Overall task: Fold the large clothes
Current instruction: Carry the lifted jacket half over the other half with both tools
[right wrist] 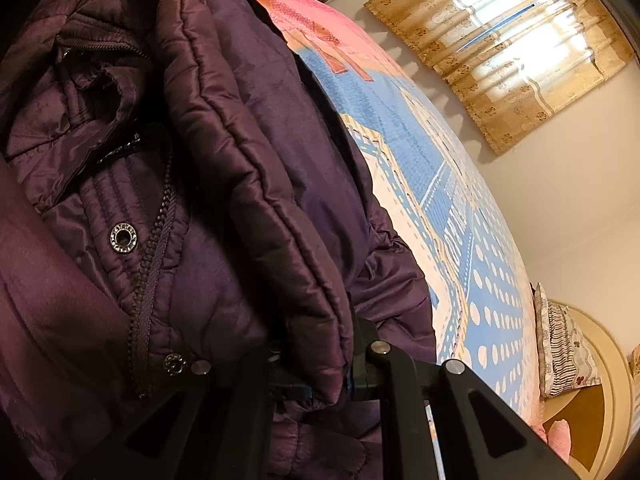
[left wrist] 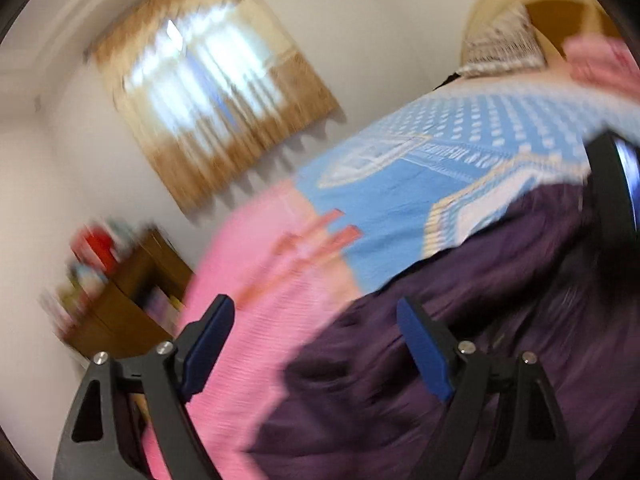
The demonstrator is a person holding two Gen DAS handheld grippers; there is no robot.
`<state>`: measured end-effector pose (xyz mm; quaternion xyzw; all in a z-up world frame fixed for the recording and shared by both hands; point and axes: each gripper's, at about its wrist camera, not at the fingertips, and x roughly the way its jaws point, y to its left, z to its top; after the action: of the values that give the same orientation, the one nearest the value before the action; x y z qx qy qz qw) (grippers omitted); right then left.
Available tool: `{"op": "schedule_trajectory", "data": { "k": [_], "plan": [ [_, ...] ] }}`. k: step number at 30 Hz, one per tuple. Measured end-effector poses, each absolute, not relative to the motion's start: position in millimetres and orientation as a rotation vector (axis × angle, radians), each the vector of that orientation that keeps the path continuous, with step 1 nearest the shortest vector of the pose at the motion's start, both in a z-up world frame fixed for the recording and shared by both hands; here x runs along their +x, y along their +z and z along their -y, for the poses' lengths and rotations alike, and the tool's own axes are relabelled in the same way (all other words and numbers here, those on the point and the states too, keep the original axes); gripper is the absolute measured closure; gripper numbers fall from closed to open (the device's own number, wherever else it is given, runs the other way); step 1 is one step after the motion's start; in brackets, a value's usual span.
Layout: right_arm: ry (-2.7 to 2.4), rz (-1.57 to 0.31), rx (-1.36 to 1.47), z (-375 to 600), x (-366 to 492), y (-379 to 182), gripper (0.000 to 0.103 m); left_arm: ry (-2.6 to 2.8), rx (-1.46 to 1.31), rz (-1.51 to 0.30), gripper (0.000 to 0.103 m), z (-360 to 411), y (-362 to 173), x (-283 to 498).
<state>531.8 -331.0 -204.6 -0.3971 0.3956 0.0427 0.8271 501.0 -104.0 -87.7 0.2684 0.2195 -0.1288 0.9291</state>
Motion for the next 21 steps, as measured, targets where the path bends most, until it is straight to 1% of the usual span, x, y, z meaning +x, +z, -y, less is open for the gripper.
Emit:
{"op": "schedule_trajectory", "data": {
  "k": [3,6,9,10,12,15,16,18,20,21],
  "plan": [
    [0.086,-0.834,-0.853,333.5,533.1,-205.8,0.092,-0.245,0.551,-0.557,0.016,128.9,-119.2,520.2],
    [0.082,-0.83,-0.852,333.0,531.6,-205.3,0.092,-0.215,0.568,-0.645,0.016,137.5,-149.5,529.8],
    [0.084,-0.818,-0.849,333.1,529.5,-204.6,0.092,-0.212,0.568,-0.671,0.016,132.8,-162.1,525.6],
    [0.084,-0.814,-0.848,333.0,528.7,-204.3,0.092,-0.213,0.567,-0.676,0.016,129.7,-159.1,520.2],
    [0.079,-0.803,-0.852,332.3,526.3,-203.7,0.092,-0.209,0.561,-0.673,0.012,126.3,-161.4,518.3],
    [0.069,-0.788,-0.923,326.4,518.7,-199.1,0.091,-0.198,0.568,-0.673,0.011,126.5,-160.7,519.1],
    [0.077,-0.79,-0.947,324.1,515.5,-197.3,0.088,-0.195,0.57,-0.674,0.011,126.8,-160.0,520.8],
    [0.09,-0.797,-0.987,320.3,506.5,-189.8,0.078,-0.186,0.572,-0.669,0.01,127.7,-161.3,522.2],
    [0.119,-0.795,-0.99,317.8,494.9,-174.9,0.057,-0.184,0.568,-0.669,0.01,127.2,-157.8,523.8],
    [0.137,-0.789,-0.966,317.3,489.2,-164.2,0.052,-0.186,0.561,-0.672,0.01,126.3,-157.9,524.2]
  ]
}}
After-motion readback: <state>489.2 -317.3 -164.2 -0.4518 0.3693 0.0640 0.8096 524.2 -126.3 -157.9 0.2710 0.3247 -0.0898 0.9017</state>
